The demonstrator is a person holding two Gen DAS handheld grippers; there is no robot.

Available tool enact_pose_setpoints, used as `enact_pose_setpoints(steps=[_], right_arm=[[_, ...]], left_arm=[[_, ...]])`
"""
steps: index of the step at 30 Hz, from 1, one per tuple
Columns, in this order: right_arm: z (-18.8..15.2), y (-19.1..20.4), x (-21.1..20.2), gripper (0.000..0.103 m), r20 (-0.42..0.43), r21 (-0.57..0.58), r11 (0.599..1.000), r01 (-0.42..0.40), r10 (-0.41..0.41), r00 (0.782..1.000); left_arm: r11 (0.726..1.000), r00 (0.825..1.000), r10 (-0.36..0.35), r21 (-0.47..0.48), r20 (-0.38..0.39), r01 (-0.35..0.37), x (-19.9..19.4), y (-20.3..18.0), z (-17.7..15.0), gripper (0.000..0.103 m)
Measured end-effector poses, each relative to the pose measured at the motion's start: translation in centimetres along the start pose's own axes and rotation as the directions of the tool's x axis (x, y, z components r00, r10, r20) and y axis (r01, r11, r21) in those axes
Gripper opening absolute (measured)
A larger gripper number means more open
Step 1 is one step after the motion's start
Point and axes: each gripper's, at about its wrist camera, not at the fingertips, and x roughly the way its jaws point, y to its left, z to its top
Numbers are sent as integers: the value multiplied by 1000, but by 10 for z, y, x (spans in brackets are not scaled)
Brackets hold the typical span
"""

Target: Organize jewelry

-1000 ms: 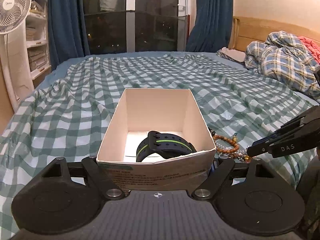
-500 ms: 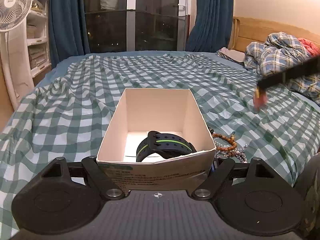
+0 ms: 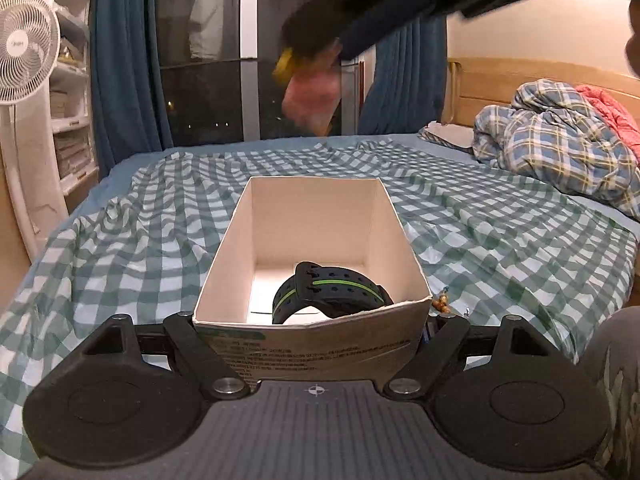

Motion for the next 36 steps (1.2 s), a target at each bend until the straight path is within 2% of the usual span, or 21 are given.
enact_pose_setpoints(steps=[15, 20, 27, 32, 36], right_arm=[[-19, 2, 35, 103, -104, 48, 999, 3, 2, 995], [-17, 1, 31, 103, -95, 51, 999, 13, -8, 995], [-17, -20, 11, 103, -56, 63, 994, 87, -84, 995], [-40, -49, -2, 103, -76, 116, 980, 162, -154, 985], [-80, -62, 5, 103, -153, 126, 969, 211, -191, 970]], left_arm=[[1000, 997, 10, 0, 72, -10, -11, 3, 7, 56], [999, 995, 38, -4, 90, -38, -13, 4, 9, 55], [999, 995, 54, -4, 85, -54, -12, 6, 8, 55], [997, 995, 80, -17, 64, -80, -7, 15, 8, 56], [991, 991, 129, -41, 44, -128, 0, 33, 10, 56]])
